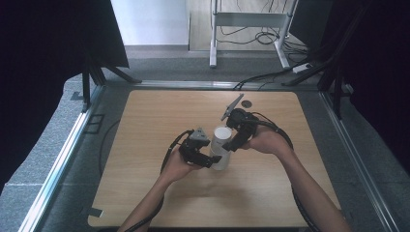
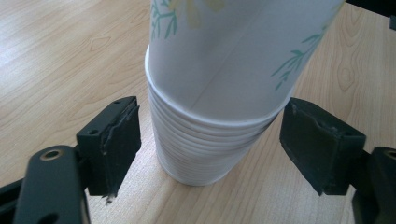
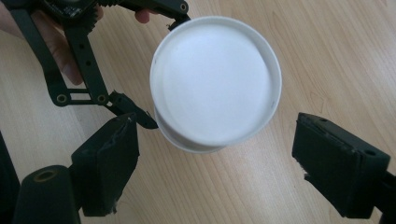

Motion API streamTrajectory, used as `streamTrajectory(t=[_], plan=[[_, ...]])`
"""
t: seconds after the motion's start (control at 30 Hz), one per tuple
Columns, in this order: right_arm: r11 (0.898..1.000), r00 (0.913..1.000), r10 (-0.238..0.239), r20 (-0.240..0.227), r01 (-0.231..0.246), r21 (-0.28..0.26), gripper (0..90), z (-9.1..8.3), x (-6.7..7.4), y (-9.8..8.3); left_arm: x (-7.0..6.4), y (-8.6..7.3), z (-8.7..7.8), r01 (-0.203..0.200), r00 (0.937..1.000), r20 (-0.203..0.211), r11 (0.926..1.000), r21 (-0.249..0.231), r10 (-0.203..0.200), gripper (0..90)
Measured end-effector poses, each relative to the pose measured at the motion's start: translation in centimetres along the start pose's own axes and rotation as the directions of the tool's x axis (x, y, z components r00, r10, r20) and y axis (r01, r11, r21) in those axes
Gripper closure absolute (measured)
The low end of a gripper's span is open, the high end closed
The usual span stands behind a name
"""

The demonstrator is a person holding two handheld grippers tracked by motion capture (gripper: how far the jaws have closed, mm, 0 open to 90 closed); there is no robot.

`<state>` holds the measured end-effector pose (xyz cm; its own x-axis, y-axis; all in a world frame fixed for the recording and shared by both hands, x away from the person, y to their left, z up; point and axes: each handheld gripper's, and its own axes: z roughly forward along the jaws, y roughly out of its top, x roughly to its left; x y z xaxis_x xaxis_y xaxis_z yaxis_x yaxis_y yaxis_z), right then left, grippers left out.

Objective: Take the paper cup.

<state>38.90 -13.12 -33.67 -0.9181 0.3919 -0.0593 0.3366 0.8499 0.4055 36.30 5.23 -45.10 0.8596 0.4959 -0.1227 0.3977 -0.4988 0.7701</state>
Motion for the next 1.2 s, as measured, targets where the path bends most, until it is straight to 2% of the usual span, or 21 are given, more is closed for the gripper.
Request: streamTrajectory(t=[0.23,0.5,0.67,0.9,1.2], plan=[[0.999,0.9999,-0.014,-0.009,0.014,0.037,15.9,0.4,-0.2,1.4,-0.1,0.0,-0.1,-0.011,0.9999,0.005,0.9999,-0.002,0.011,26.6],[0.995,0.9993,-0.03,-0.022,0.032,0.093,19.5,0.7,-0.6,3.0,-0.2,-0.1,-0.1,-0.024,0.9997,0.002,0.9997,-0.006,0.024,27.9],[0.988,0.9978,-0.056,-0.035,0.061,0.141,24.4,0.7,-0.7,3.7,-0.2,-0.1,-0.1,-0.027,0.9996,0.001,0.9996,-0.006,0.027,27.9],[0.978,0.9941,-0.092,-0.058,0.101,0.18,31.4,0.6,-0.7,4.6,-0.3,-0.1,0.0,-0.037,0.9992,-0.012,0.9993,0.004,0.037,28.0],[0.966,0.9931,-0.095,-0.069,0.109,0.236,35.9,0.2,-0.6,5.5,-0.4,-0.2,0.2,-0.039,0.9991,-0.015,0.9991,0.015,0.039,28.7]])
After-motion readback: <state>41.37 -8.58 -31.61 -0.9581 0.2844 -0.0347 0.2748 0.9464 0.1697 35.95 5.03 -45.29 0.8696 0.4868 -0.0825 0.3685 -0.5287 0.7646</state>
